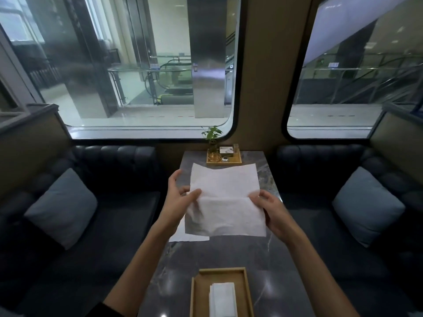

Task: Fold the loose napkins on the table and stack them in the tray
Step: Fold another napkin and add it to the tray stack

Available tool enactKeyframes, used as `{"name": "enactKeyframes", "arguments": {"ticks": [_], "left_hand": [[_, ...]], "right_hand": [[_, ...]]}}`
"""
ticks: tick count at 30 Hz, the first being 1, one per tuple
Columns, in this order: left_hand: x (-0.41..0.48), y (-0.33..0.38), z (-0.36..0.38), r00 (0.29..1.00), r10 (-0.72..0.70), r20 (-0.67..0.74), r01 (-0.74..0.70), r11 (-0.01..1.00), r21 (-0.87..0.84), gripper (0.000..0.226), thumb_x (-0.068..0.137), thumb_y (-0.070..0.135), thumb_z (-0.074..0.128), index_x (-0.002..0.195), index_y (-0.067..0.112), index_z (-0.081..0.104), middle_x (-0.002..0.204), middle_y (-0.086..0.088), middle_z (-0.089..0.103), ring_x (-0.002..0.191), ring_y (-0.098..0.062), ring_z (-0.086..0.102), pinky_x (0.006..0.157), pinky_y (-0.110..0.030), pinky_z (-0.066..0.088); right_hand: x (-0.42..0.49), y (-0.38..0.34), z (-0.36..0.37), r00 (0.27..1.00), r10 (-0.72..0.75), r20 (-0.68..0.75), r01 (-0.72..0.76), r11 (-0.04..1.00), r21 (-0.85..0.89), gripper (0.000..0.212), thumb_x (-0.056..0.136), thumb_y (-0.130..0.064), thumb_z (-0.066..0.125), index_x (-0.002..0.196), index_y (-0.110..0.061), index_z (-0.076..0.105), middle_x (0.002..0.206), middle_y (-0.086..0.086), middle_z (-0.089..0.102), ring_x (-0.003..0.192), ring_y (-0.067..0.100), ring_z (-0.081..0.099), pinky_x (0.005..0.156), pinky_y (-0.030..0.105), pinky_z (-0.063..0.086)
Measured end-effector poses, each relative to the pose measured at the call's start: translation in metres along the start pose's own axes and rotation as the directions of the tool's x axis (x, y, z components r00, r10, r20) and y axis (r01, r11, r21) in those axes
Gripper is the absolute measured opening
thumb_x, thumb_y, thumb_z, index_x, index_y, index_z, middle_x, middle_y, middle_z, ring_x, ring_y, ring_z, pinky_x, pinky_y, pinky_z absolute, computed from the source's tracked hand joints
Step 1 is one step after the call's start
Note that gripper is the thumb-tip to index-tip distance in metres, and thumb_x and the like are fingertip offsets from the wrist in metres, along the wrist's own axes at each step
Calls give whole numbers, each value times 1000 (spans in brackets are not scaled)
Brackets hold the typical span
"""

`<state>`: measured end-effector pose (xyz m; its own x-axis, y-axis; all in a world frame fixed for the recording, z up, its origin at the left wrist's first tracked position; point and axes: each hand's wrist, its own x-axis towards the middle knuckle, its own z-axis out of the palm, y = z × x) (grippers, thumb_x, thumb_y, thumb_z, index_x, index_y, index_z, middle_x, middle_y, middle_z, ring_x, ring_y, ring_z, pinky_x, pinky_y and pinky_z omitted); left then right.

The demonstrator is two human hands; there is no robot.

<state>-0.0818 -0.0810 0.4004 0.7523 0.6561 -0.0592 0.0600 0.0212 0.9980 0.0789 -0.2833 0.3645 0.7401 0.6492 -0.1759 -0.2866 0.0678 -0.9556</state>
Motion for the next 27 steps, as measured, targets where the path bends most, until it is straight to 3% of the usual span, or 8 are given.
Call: {"name": "enactKeyframes", "arguments": {"ticks": [5, 9, 13, 19, 21, 23, 25, 27], "left_hand": [[-3, 7, 3, 996, -57, 69, 58, 998, -23, 55, 91, 12, 69, 138, 23, 42, 107, -10, 72, 99, -23, 72, 80, -34, 61], [-2, 11, 6, 994, -48, 102, 42, 997, 60, 40, 89, 13, 71, 127, 13, 60, 107, -12, 73, 101, -28, 72, 77, -34, 62], [-1, 19, 13, 992, -43, 115, 38, 998, 44, 29, 90, 11, 69, 119, 13, 66, 109, -8, 72, 103, -27, 71, 79, -33, 62], [1, 27, 28, 950, -238, 201, 285, 926, -246, 32, 97, 13, 59, 128, 6, 61, 125, -14, 67, 106, -25, 67, 82, -33, 57], [0, 26, 33, 893, -346, 289, 426, 856, -293, 30, 98, 15, 57, 125, 3, 62, 130, -18, 64, 109, -28, 63, 96, -40, 51], [-3, 21, 37, 863, -359, 355, 467, 835, -290, 32, 97, 16, 59, 126, 2, 61, 131, -19, 62, 113, -31, 61, 105, -44, 47], [-1, 17, 40, 889, -320, 328, 412, 871, -267, 39, 95, 10, 61, 133, 3, 56, 132, -18, 61, 111, -31, 62, 98, -43, 52], [2, 19, 41, 921, -286, 266, 354, 899, -259, 46, 91, 3, 64, 136, 5, 52, 129, -17, 59, 106, -29, 63, 89, -39, 56]], "right_hand": [[-15, -17, -15, 997, -56, -50, 51, 994, -94, 14, 91, -17, 67, 102, -8, 68, 92, 6, 71, 77, 16, 68, 64, 28, 55], [-25, -30, -27, 984, -156, -84, 126, 950, -285, 10, 89, -25, 70, 95, -17, 74, 91, 8, 73, 77, 18, 63, 61, 32, 46], [-32, -47, -38, 966, -232, -112, 184, 925, -333, 7, 91, -23, 68, 91, -22, 75, 72, -9, 69, 57, 1, 57, 48, 20, 42], [-36, -67, -47, 976, -184, -115, 153, 959, -238, 17, 94, -16, 62, 110, -10, 68, 77, 2, 65, 46, 1, 56, 39, 16, 41], [-35, -66, -49, 982, -131, -132, 98, 967, -236, 22, 95, -17, 62, 115, -9, 65, 87, 4, 66, 52, 1, 62, 42, 15, 45], [-33, -62, -54, 985, -102, -141, 67, 970, -235, 27, 95, -20, 62, 120, -11, 64, 102, 6, 69, 72, 8, 69, 51, 17, 51], [-32, -59, -61, 988, -94, -120, 66, 973, -220, 31, 93, -20, 64, 123, -11, 64, 112, 9, 71, 89, 19, 70, 63, 23, 56], [-32, -61, -64, 991, -111, -79, 93, 975, -200, 31, 91, -14, 66, 122, -11, 66, 110, 10, 74, 91, 21, 73, 69, 28, 57]]}}
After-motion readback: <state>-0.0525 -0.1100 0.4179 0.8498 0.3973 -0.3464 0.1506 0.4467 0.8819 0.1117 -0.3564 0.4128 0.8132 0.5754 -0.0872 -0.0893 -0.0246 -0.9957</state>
